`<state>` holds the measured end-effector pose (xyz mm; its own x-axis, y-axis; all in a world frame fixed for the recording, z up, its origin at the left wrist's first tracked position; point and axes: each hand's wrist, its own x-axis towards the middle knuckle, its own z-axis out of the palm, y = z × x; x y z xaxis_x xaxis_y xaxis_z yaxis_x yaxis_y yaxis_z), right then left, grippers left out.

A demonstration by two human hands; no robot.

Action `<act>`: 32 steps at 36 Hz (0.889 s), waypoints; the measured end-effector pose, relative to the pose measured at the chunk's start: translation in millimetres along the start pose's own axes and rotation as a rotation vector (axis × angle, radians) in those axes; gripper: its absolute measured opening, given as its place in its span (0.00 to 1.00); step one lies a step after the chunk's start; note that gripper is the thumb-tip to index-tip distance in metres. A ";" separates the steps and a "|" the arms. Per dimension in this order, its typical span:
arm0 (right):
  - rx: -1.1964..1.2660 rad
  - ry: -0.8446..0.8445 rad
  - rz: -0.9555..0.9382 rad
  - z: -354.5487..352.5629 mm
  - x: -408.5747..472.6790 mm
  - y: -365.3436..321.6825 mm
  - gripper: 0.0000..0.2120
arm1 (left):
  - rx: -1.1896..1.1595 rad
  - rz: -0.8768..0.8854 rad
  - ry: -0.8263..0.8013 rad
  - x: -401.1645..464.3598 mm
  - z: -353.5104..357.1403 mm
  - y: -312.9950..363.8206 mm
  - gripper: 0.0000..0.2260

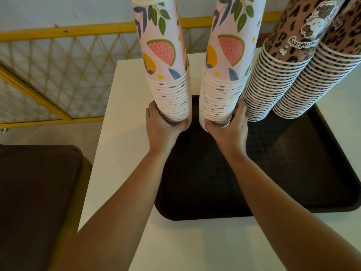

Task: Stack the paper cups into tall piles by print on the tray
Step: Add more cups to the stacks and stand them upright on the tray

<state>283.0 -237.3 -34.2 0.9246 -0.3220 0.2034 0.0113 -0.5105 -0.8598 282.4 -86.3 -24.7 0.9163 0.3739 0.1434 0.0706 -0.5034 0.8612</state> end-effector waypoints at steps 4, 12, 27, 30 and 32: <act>-0.015 0.007 -0.034 5.5 1.0 1.9 0.41 | -0.013 0.021 0.024 3.6 5.3 -3.7 0.37; 0.016 0.003 -0.065 9.6 9.9 -0.3 0.43 | -0.022 0.036 0.051 12.7 9.4 -2.2 0.38; 0.039 0.015 -0.055 12.9 13.0 11.1 0.42 | -0.040 0.068 0.211 -1.9 20.4 4.2 0.47; 0.051 -0.019 -0.063 5.3 10.6 15.6 0.42 | 0.021 0.133 0.388 -21.7 21.6 5.5 0.34; 0.050 0.007 -0.098 -2.3 3.7 19.0 0.40 | -0.021 0.150 0.415 -36.6 23.5 8.0 0.22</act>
<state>285.8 -250.0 -48.7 0.9155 -0.2783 0.2906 0.1205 -0.4995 -0.8579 258.7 -122.2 -34.6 0.6793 0.5813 0.4479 -0.0631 -0.5618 0.8249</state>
